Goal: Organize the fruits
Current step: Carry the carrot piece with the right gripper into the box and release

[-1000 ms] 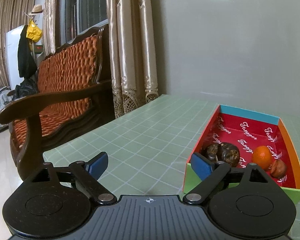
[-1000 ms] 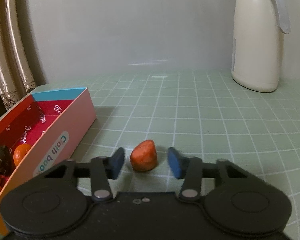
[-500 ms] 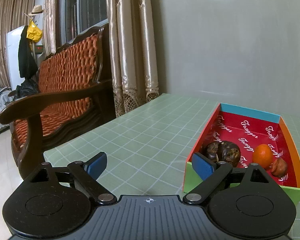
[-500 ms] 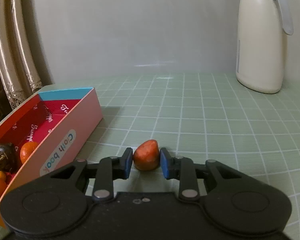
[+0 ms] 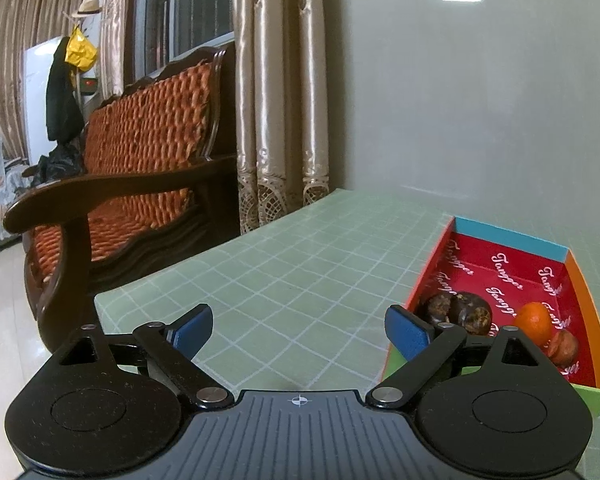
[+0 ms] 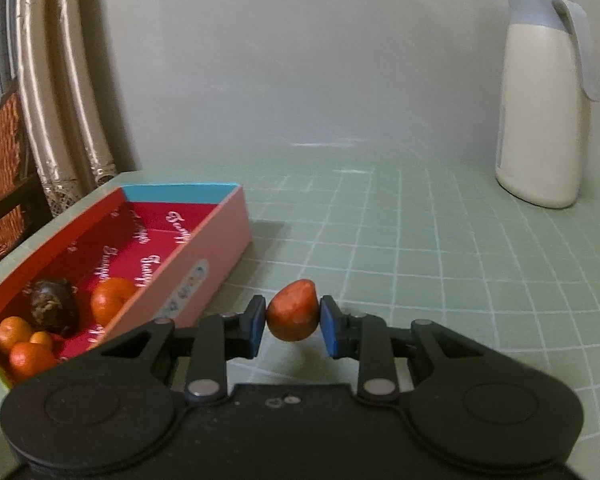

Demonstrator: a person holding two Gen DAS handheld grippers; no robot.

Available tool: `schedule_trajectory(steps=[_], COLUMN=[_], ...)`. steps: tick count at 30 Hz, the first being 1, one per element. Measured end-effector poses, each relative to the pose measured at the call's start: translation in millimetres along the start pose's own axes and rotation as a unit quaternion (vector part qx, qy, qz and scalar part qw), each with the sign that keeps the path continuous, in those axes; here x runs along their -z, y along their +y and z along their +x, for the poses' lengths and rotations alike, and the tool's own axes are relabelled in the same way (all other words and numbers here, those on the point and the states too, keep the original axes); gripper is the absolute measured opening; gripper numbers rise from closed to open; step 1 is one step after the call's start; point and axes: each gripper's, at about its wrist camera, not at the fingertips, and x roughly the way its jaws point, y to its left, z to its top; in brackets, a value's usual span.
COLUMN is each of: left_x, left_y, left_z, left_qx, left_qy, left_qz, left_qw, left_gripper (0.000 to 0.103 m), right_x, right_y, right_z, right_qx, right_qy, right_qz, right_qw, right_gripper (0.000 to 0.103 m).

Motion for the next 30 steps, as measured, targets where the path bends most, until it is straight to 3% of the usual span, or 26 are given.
schedule_trajectory(steps=[10, 19, 26, 30], left_x=[-1, -2, -3, -2], left_y=[19, 33, 36, 33], left_z=[2, 4, 4, 4], left_qx=[-0.006, -0.009, -0.005, -0.004], left_qy=[0.005, 0.006, 0.007, 0.007], left_qz=[-0.015, -0.033, -0.035, -0.031], left_qw=[0.9999, 0.9994, 0.9993, 0.9995], left_gripper=[0.094, 0.096, 0.097, 0.098], right_x=[-20, -21, -7, -4], right_y=[49, 104, 118, 117], right_z=[-13, -4, -4, -8], right_qx=[-0.05, -0.096, -0.103, -0.098], right_qy=[-0.026, -0.009, 0.01, 0.007], right_qz=[-0.036, -0.081, -0.094, -0.091], right_qw=[0.998, 0.992, 0.99, 0.991], right_gripper=[0.028, 0.028, 0.03, 0.038])
